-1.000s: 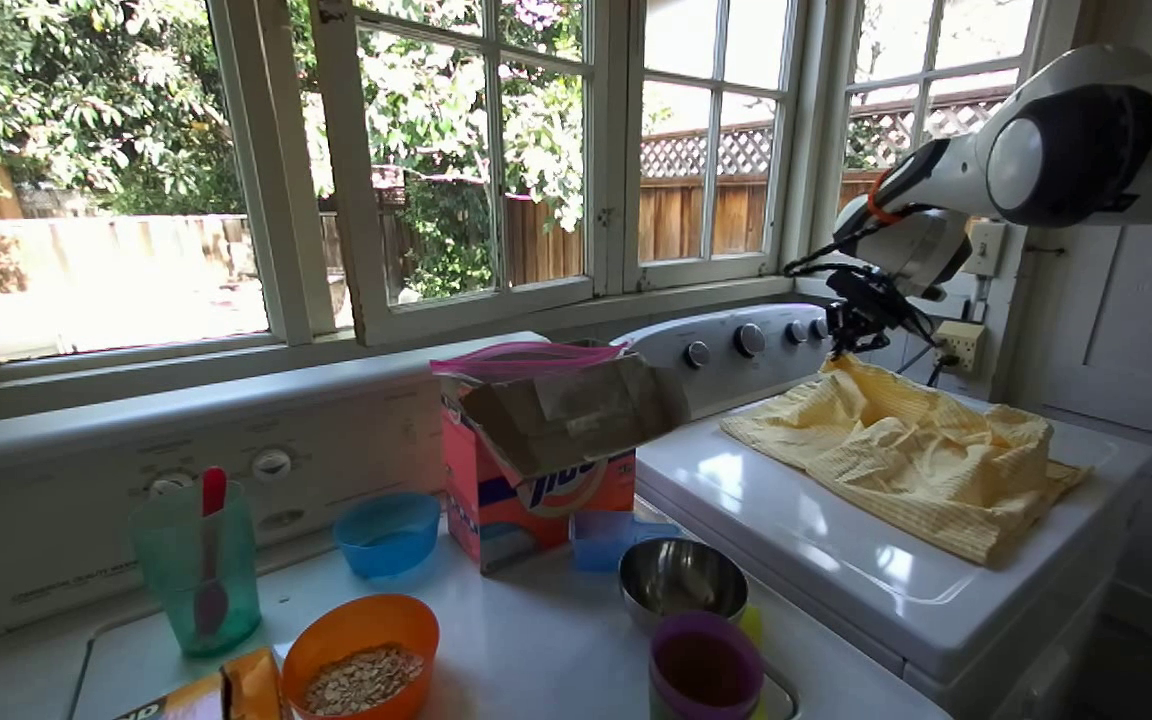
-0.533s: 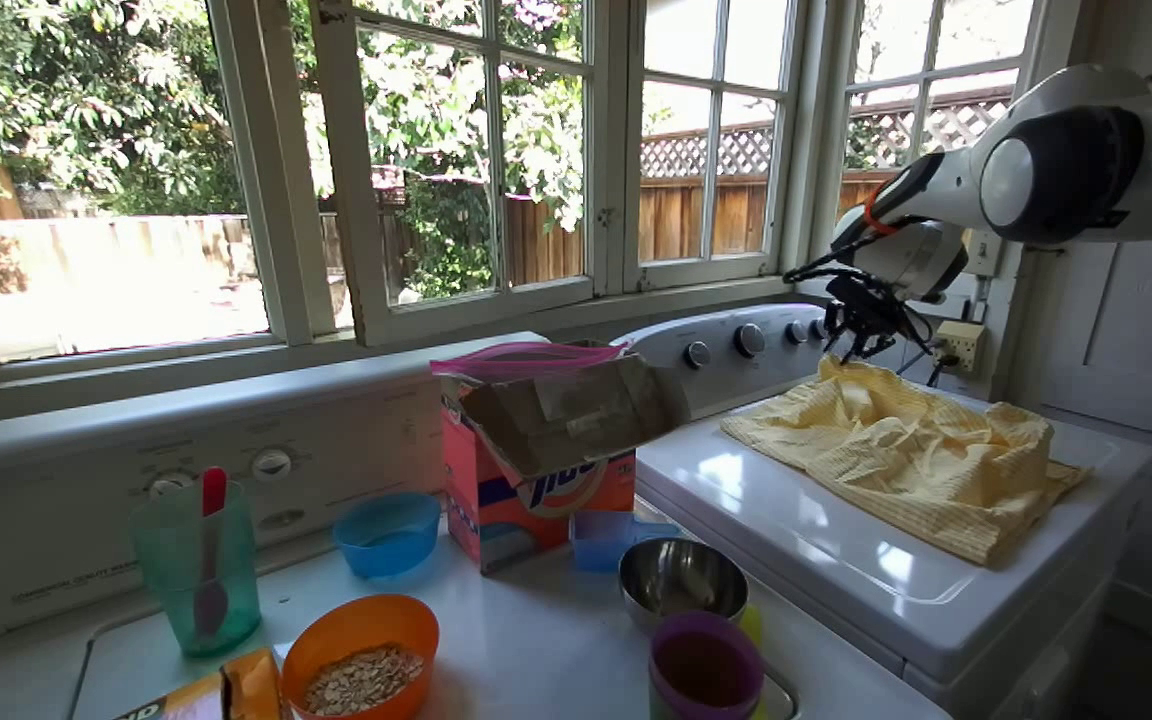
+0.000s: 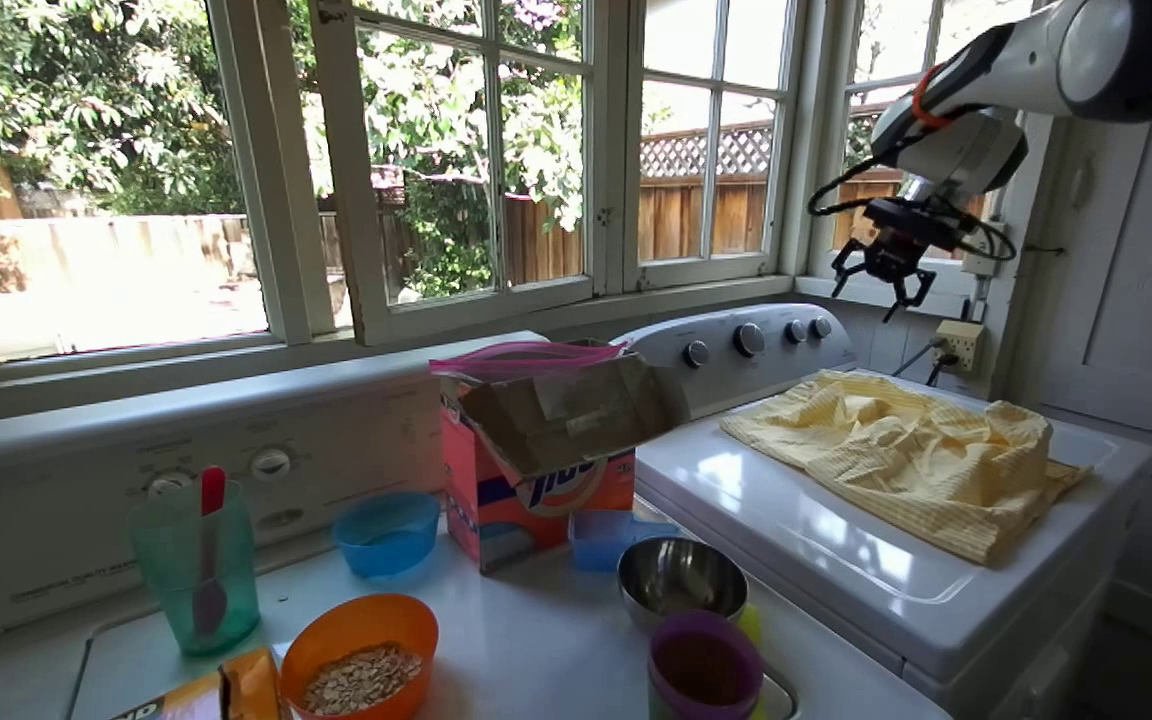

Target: Fold the towel once

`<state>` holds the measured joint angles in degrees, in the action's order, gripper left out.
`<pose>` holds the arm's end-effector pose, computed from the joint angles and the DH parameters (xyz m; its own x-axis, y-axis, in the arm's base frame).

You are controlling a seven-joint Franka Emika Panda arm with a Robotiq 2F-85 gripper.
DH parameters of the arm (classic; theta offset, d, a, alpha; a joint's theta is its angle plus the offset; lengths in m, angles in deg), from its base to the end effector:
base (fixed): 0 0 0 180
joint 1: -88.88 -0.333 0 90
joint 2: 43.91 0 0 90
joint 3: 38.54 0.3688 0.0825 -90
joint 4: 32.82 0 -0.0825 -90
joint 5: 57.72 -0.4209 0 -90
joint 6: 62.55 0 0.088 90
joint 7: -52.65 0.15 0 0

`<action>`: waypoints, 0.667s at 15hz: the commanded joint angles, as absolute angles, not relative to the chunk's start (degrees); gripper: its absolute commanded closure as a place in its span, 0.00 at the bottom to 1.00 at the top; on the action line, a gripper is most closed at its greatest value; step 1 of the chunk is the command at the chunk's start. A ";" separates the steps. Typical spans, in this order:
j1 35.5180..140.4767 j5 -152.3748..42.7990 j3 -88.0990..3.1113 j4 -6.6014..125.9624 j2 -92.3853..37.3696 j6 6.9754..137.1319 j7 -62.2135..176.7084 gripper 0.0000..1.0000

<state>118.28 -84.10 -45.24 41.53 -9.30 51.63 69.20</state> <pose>0.6897 -0.4214 0.3990 0.4903 -0.8707 -0.0397 -0.8185 -0.4443 -0.3642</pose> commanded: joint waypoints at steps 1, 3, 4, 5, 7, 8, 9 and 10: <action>116.20 -77.05 -46.62 54.96 -21.95 47.05 63.61 0.00; 114.64 -71.93 -46.52 59.93 -27.06 46.94 61.85 0.00; 113.82 -69.30 -46.31 62.53 -29.50 47.40 61.21 0.00; 110.77 -67.60 -48.71 64.64 -31.59 47.49 60.31 0.00; 107.75 -62.15 -49.06 69.77 -36.31 48.26 60.19 0.00; 106.14 -58.90 -49.21 72.24 -38.42 48.40 60.80 0.00; 104.79 -55.91 -49.11 73.92 -39.90 48.52 61.22 0.00; 106.36 -61.02 -49.67 65.91 -34.01 46.18 61.03 0.00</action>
